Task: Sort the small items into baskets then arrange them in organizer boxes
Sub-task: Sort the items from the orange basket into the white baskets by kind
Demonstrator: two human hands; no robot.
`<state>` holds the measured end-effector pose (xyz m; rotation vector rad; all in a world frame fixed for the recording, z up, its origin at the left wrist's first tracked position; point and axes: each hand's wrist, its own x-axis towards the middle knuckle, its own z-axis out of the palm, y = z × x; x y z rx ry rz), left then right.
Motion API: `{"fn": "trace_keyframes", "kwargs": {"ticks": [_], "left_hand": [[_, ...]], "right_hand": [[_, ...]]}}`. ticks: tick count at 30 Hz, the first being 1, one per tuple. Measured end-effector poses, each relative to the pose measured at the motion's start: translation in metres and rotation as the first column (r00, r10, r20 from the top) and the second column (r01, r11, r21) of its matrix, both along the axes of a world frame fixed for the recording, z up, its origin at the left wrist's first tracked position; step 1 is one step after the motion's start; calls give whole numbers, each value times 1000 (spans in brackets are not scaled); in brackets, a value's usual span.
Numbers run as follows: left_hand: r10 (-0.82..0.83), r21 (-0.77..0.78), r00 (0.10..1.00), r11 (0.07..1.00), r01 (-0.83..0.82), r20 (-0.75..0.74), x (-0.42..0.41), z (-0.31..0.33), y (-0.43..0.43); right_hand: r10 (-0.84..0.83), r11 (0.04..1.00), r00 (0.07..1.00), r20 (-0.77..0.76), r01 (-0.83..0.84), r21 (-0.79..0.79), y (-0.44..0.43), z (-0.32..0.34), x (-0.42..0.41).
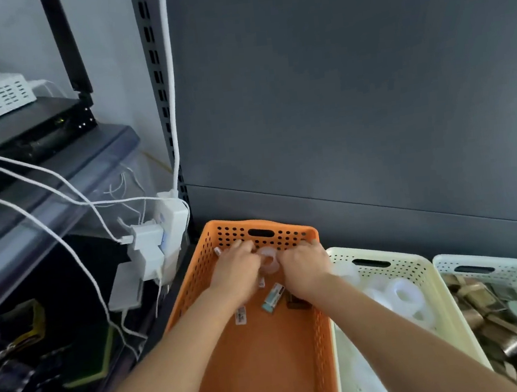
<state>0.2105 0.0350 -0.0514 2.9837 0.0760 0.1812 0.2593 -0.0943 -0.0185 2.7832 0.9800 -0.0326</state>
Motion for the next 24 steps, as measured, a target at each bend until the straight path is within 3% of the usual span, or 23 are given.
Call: {"fn": "trace_keyframes", "kwargs": {"ticks": [8, 12, 17, 24], "left_hand": [[-10, -127, 997, 992, 20, 80, 4, -2, -3], [49, -284, 993, 959, -17, 107, -1, 5, -3], [165, -450, 967, 891, -61, 195, -17, 30, -20], [100, -423, 919, 903, 78, 382, -46, 68, -82]], "right_hand": [[-78, 993, 996, -35, 80, 87, 8, 3, 5], [-114, 959, 989, -96, 135, 251, 1, 8, 4], [-119, 810, 979, -168, 194, 554, -25, 20, -6], [-82, 629, 994, -69, 105, 770, -102, 40, -42]]}}
